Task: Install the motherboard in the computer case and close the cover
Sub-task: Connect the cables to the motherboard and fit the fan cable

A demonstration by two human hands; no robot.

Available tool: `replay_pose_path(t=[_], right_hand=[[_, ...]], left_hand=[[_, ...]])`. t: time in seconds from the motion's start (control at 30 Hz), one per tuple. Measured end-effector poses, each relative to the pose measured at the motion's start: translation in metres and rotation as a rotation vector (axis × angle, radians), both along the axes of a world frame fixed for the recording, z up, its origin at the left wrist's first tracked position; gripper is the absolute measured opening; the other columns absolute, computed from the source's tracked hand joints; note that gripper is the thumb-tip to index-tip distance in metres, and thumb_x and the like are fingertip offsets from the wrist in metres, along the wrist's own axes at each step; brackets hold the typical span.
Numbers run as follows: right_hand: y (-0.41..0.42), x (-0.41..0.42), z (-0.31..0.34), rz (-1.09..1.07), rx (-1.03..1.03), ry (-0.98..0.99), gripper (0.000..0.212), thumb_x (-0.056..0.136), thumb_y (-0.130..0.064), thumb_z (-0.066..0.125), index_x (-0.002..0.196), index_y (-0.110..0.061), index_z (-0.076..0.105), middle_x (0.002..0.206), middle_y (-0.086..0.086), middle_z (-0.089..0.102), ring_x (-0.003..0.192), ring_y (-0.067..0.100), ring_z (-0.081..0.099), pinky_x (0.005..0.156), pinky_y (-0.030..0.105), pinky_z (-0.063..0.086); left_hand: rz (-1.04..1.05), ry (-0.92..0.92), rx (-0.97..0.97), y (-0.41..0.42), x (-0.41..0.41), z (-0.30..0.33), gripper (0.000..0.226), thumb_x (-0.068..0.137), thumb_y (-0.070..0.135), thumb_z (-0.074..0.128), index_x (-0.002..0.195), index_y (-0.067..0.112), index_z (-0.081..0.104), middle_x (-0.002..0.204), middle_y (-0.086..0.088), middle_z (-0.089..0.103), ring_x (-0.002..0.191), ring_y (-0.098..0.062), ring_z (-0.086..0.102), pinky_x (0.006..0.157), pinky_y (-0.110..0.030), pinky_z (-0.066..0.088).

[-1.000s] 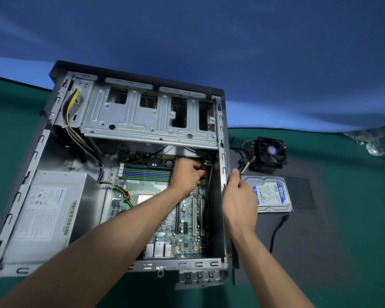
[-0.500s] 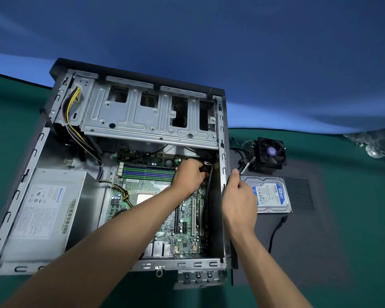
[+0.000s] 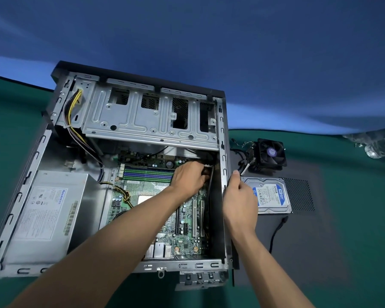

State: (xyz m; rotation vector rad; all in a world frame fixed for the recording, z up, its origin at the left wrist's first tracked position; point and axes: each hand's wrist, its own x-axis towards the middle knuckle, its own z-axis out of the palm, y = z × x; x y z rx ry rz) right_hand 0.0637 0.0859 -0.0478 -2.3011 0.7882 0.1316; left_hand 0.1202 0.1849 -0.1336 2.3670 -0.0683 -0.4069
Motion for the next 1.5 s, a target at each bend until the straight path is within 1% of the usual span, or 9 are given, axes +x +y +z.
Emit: replay_pose_path(t=[0.27, 0.4, 0.5, 0.6, 0.93, 1.13, 1.23, 1.33, 1.5], right_hand=[[0.000, -0.001, 0.002, 0.002, -0.005, -0.007, 0.053, 0.099, -0.047, 0.024, 0.063, -0.017, 0.047, 0.071, 0.002, 0.059, 0.068, 0.018, 0.053, 0.062, 0.035, 0.036], [0.001, -0.001, 0.002, 0.001, -0.005, -0.003, 0.053, 0.099, -0.048, 0.024, 0.064, -0.017, 0.048, 0.074, 0.004, 0.061, 0.070, 0.022, 0.054, 0.062, 0.035, 0.037], [0.001, 0.000, 0.001, -0.002, -0.007, 0.002, 0.054, 0.099, -0.049, 0.023, 0.067, -0.016, 0.052, 0.076, 0.004, 0.062, 0.074, 0.024, 0.056, 0.065, 0.035, 0.039], [0.000, 0.000, 0.002, 0.000, -0.007, 0.003, 0.053, 0.099, -0.048, 0.023, 0.065, -0.017, 0.050, 0.074, 0.003, 0.061, 0.073, 0.022, 0.056, 0.065, 0.035, 0.039], [0.000, 0.000, 0.002, -0.001, -0.014, 0.021, 0.054, 0.099, -0.049, 0.022, 0.070, -0.015, 0.054, 0.074, 0.001, 0.060, 0.073, 0.022, 0.055, 0.065, 0.035, 0.036], [0.000, 0.000, 0.002, -0.010, -0.012, 0.017, 0.054, 0.099, -0.048, 0.023, 0.069, -0.017, 0.054, 0.070, -0.003, 0.057, 0.067, 0.013, 0.052, 0.060, 0.034, 0.034], [0.000, 0.000, 0.002, -0.003, -0.014, 0.020, 0.054, 0.099, -0.048, 0.023, 0.069, -0.016, 0.054, 0.071, -0.003, 0.058, 0.067, 0.013, 0.052, 0.060, 0.034, 0.034], [0.000, 0.000, 0.001, 0.000, -0.013, 0.024, 0.053, 0.099, -0.048, 0.022, 0.071, -0.016, 0.054, 0.072, -0.001, 0.058, 0.071, 0.019, 0.053, 0.063, 0.035, 0.035], [0.000, 0.000, 0.001, 0.012, -0.018, 0.013, 0.053, 0.100, -0.047, 0.021, 0.076, -0.015, 0.056, 0.075, -0.001, 0.059, 0.077, 0.023, 0.055, 0.067, 0.035, 0.037]], left_hand=[[0.019, 0.039, -0.052, -0.001, 0.002, -0.004, 0.022, 0.088, 0.022, 0.063, 0.071, 0.009, 0.060, 0.069, -0.004, 0.062, 0.069, -0.024, 0.063, 0.070, -0.036, 0.054], [-0.001, 0.051, -0.094, 0.004, 0.002, -0.003, 0.012, 0.086, 0.016, 0.066, 0.076, 0.016, 0.059, 0.068, 0.003, 0.057, 0.062, -0.018, 0.056, 0.067, -0.033, 0.054], [-0.038, 0.030, -0.062, 0.006, 0.001, -0.006, 0.004, 0.087, 0.006, 0.061, 0.084, 0.009, 0.063, 0.078, -0.007, 0.063, 0.071, -0.024, 0.060, 0.072, -0.037, 0.054], [-0.013, -0.005, 0.007, 0.000, -0.003, -0.004, 0.011, 0.087, 0.000, 0.056, 0.090, 0.002, 0.066, 0.085, -0.012, 0.065, 0.075, -0.025, 0.061, 0.077, -0.038, 0.053], [0.078, 0.094, 0.035, -0.008, -0.005, 0.002, 0.025, 0.089, 0.006, 0.055, 0.064, 0.009, 0.052, 0.078, -0.009, 0.059, 0.086, -0.029, 0.059, 0.092, -0.039, 0.047], [0.130, -0.018, -0.098, -0.005, -0.008, -0.006, 0.012, 0.087, 0.013, 0.065, 0.093, 0.004, 0.069, 0.082, -0.008, 0.068, 0.077, -0.024, 0.062, 0.079, -0.038, 0.053], [0.132, -0.033, -0.102, -0.004, -0.008, -0.008, 0.009, 0.086, 0.015, 0.066, 0.084, 0.008, 0.070, 0.071, -0.003, 0.065, 0.065, -0.020, 0.060, 0.069, -0.037, 0.054], [0.133, -0.032, -0.085, -0.004, -0.007, -0.008, 0.010, 0.086, 0.018, 0.067, 0.078, 0.011, 0.069, 0.066, 0.002, 0.063, 0.062, -0.017, 0.060, 0.069, -0.035, 0.054], [0.126, -0.035, -0.092, -0.002, -0.007, -0.008, 0.009, 0.085, 0.022, 0.068, 0.084, 0.015, 0.072, 0.064, 0.005, 0.062, 0.055, -0.012, 0.054, 0.068, -0.030, 0.053]])
